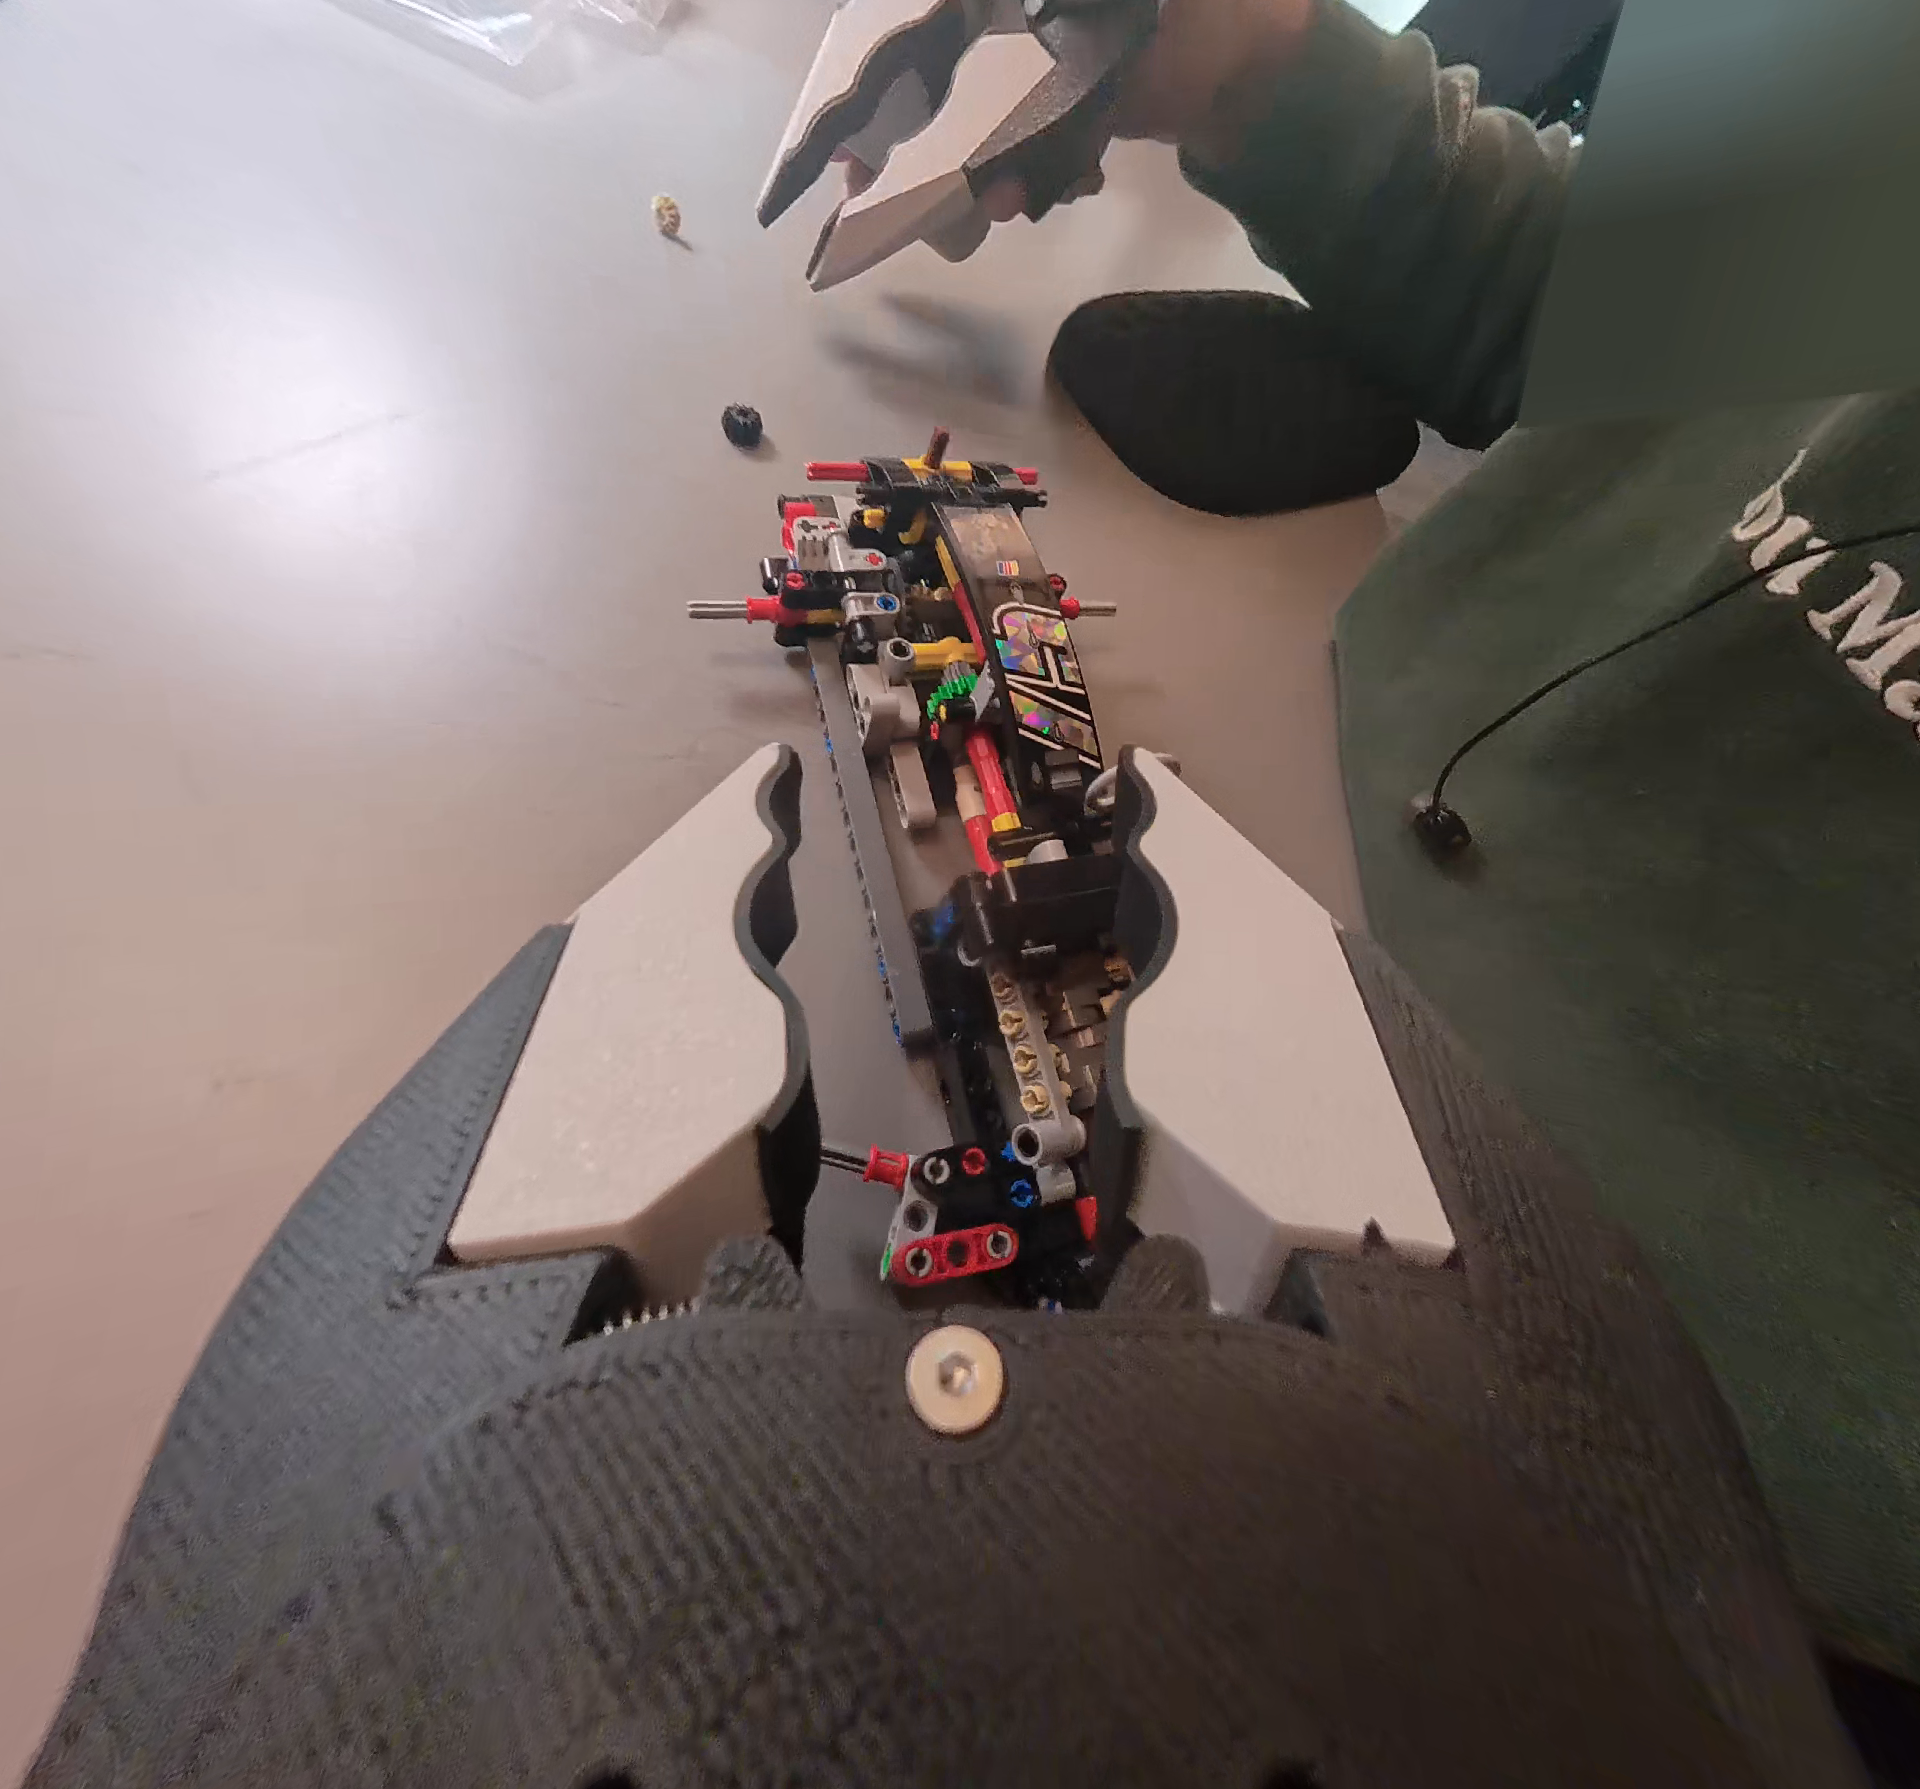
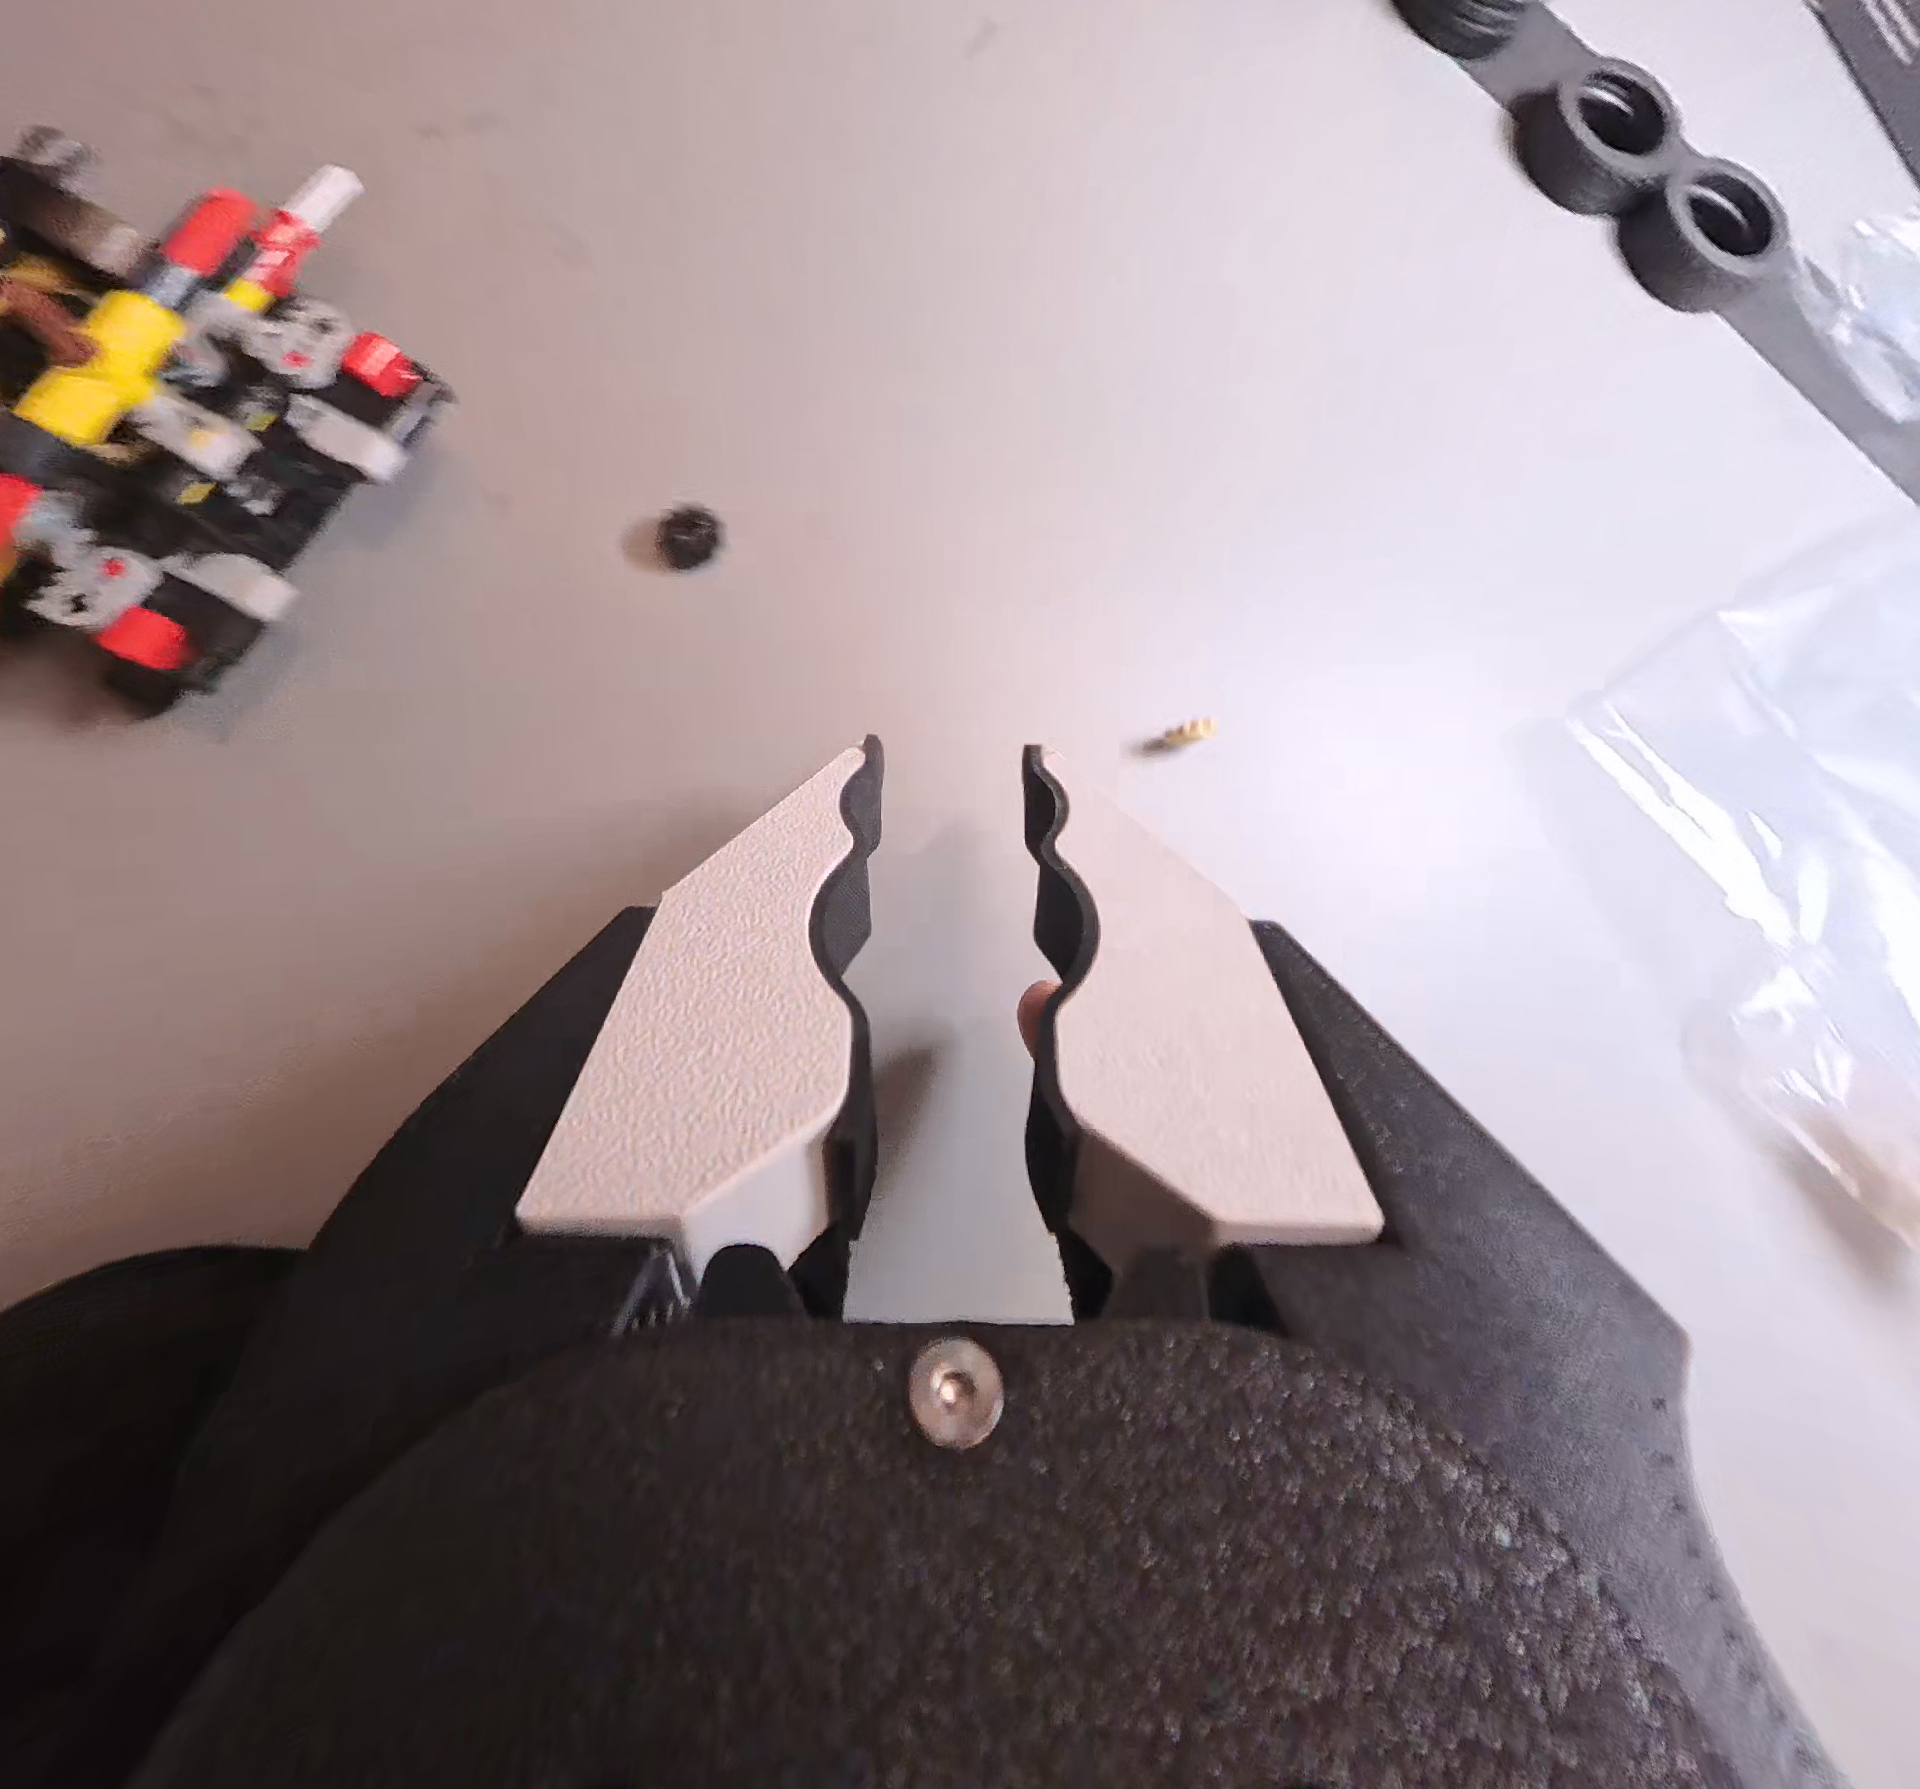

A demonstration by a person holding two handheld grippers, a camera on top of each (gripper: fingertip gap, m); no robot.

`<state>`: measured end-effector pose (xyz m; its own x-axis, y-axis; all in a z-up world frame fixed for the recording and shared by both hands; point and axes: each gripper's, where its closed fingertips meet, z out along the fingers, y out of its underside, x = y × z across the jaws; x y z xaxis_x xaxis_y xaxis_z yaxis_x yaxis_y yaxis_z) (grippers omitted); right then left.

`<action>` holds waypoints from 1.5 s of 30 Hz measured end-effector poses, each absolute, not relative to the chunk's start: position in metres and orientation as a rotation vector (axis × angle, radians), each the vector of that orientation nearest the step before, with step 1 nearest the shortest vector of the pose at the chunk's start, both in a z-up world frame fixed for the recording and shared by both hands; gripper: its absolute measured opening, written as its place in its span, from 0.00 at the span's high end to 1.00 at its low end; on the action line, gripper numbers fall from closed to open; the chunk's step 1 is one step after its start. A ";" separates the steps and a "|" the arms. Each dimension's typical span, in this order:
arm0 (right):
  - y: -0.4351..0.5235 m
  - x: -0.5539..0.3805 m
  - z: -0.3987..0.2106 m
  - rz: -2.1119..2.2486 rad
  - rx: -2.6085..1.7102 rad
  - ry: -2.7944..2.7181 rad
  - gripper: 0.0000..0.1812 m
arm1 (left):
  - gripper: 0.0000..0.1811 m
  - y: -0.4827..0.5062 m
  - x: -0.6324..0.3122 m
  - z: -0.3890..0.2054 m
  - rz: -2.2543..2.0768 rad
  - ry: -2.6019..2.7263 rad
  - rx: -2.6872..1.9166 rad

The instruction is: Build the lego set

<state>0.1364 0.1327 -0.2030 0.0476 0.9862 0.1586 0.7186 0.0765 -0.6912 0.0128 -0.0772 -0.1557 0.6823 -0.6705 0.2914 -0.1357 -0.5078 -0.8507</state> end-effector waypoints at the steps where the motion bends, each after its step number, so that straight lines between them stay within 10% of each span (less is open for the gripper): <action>1: 0.144 0.139 -0.204 0.529 -1.728 -1.688 0.86 | 0.67 -0.077 0.012 -0.154 -0.777 0.613 -2.017; 9: 0.219 0.118 -0.218 0.546 -1.831 -1.558 0.75 | 0.68 -0.076 0.014 -0.151 -0.755 0.617 -2.002; 27: 0.202 0.115 -0.226 0.502 -1.923 -1.735 0.94 | 0.70 -0.079 0.021 -0.155 -0.768 0.637 -2.003; 45: 0.002 0.085 -0.158 0.886 -1.539 -1.893 0.95 | 0.73 -0.072 0.037 -0.159 -0.700 0.679 -2.004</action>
